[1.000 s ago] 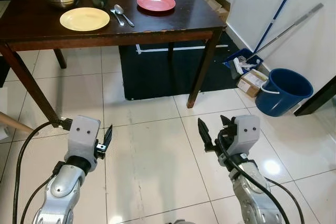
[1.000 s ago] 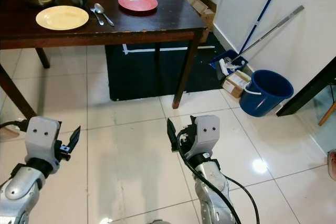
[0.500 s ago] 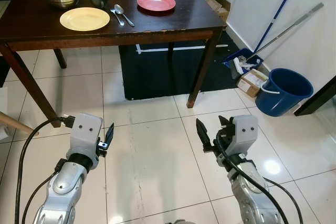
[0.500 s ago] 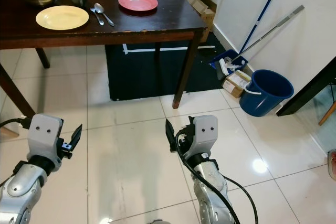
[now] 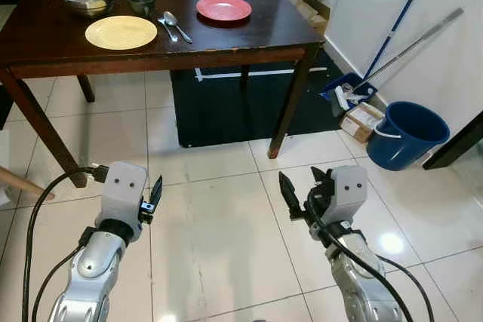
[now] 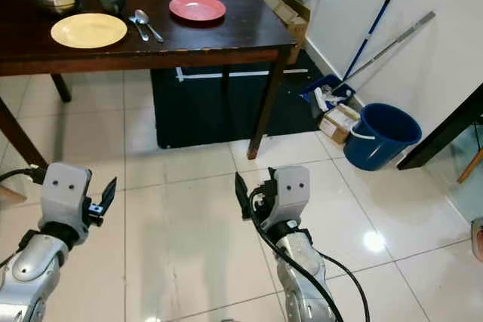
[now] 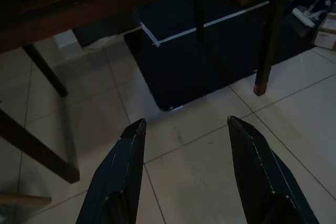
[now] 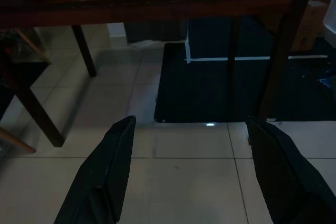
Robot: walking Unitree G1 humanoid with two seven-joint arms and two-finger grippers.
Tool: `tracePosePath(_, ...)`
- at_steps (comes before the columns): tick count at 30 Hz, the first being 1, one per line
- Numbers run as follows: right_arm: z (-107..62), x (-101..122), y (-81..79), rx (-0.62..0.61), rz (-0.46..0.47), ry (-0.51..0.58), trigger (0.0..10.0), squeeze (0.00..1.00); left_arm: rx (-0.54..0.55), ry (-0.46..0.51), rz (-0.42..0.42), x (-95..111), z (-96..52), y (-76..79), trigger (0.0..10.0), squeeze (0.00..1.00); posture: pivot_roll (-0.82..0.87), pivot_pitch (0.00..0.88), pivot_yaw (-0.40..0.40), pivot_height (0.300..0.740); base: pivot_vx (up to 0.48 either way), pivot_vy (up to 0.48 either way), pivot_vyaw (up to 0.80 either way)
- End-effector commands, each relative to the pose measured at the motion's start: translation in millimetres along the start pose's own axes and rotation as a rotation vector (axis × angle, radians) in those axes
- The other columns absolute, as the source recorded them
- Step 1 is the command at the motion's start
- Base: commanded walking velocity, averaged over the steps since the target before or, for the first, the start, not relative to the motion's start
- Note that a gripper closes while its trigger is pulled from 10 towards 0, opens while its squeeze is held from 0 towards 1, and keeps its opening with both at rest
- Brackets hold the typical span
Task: Setting the table
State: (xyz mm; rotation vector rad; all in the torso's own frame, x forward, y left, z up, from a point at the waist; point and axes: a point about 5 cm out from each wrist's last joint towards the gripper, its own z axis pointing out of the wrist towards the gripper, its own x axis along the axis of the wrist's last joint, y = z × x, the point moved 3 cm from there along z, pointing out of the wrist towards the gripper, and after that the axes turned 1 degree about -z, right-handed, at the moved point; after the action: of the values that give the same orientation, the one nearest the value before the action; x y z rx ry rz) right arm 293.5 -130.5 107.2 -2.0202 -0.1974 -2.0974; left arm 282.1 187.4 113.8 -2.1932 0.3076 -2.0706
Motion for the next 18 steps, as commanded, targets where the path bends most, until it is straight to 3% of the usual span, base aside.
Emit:
tracePosePath(1,-0.4,-2.4,1.2,0.002,-0.02,-0.016,10.0,0.0,0.004,-0.016,-0.012,-4.3,0.6,0.9,10.0,0.0,-0.08,0.026,-0.009,0.74,0.48,0.0,0.0)
tracePosePath(4,0.0,-2.2,-0.3,0.011,-0.04,-0.017,10.0,0.0,0.006,-0.016,-0.013,-4.0,0.9,0.9,10.0,0.0,-0.08,0.026,-0.009,0.74,0.48,0.0,0.0)
tracePosePath(12,-0.3,-2.7,-4.1,0.035,-0.08,-0.018,10.0,0.0,0.008,-0.016,-0.011,-4.3,1.0,1.6,10.0,0.0,-0.08,0.025,-0.008,0.74,0.457,0.0,0.73)
tracePosePath(18,-1.7,-4.0,-6.5,0.05,-0.078,-0.024,10.0,0.0,0.011,-0.021,-0.02,-4.1,0.3,2.2,10.0,0.0,-0.08,0.03,-0.007,0.74,0.0,0.0,0.79)
